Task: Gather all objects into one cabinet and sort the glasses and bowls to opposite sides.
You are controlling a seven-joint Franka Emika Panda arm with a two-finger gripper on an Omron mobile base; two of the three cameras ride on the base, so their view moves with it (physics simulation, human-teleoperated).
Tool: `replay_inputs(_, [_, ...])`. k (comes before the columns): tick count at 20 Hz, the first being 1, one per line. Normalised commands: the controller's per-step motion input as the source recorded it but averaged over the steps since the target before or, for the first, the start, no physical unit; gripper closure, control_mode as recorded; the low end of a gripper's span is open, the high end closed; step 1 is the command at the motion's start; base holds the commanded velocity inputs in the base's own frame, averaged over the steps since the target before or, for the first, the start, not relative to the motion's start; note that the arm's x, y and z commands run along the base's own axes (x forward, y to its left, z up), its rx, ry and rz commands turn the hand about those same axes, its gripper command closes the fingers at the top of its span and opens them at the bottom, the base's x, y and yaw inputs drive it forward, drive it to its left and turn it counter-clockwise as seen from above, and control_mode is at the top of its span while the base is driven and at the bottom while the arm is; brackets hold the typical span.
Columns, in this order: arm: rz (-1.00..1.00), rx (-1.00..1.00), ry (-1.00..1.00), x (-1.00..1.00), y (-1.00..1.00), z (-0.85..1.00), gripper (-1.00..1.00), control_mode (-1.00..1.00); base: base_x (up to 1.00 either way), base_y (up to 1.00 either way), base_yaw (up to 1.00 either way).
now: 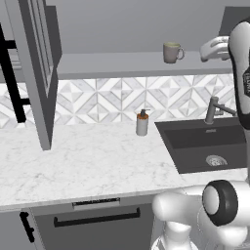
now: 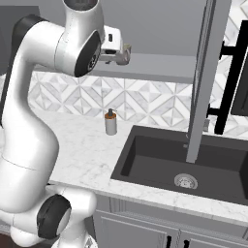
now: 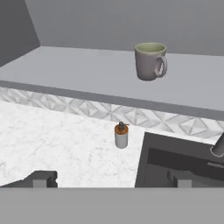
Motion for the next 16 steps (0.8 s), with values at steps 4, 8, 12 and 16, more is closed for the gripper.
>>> replay_inputs(4, [0.03, -0.05, 0.00, 0.50, 0.04, -0.17, -1.00, -1.00, 0.00, 0.00, 0.00])
replay_inputs(8, [0.01, 0.00, -0.14, 0.26, 0.00, -0.03, -1.00, -1.00, 0.00, 0.00, 0.00])
replay_inputs(12, [0.00, 0.00, -0.14, 0.02, 0.00, -0.10, -1.00, -1.00, 0.00, 0.00, 0.00])
replay_inputs(16, [0.01, 0.00, -0.13, 0.00, 0.00, -0.54, -1.00, -1.00, 0.00, 0.00, 0.00])
